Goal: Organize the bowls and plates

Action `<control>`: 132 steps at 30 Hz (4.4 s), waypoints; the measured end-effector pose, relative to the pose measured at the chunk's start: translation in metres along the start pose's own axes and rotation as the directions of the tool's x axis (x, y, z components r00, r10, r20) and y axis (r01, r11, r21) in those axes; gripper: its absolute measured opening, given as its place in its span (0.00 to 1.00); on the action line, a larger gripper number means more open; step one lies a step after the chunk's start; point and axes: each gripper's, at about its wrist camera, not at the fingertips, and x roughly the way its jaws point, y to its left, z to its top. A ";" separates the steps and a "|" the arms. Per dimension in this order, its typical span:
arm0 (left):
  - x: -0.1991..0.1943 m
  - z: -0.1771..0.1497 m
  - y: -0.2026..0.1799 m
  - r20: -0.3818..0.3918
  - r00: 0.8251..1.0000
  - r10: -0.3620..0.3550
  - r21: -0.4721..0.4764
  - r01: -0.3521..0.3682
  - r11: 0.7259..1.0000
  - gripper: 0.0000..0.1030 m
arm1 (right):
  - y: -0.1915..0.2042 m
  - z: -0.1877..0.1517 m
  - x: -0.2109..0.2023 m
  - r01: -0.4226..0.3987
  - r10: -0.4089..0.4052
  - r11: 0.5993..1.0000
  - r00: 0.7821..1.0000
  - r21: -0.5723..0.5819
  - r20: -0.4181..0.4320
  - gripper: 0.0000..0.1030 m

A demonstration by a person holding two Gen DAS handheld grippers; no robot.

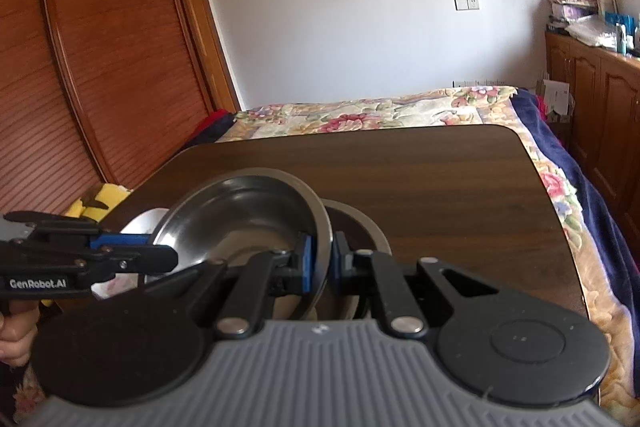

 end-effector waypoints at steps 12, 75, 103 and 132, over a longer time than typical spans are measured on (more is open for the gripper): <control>0.010 -0.015 0.001 -0.008 0.999 0.043 0.006 -0.043 0.999 0.46 | 0.008 -0.007 0.011 0.029 -0.030 0.999 0.999 -0.029 -0.020 0.12; 0.014 -0.041 -0.010 0.116 0.986 0.121 -0.031 -0.118 0.993 0.79 | 0.009 -0.052 0.006 0.073 -0.076 0.997 0.980 0.021 0.185 0.61; 0.014 -0.042 -0.004 0.100 0.989 0.112 -0.073 -0.105 0.992 0.61 | 0.003 -0.052 0.001 0.091 -0.101 0.994 0.970 0.056 0.220 0.30; -0.038 -0.035 0.024 0.198 0.956 0.215 -0.102 -0.198 0.975 0.61 | 0.040 -0.027 0.010 -0.014 0.022 0.999 0.966 -0.032 0.259 0.30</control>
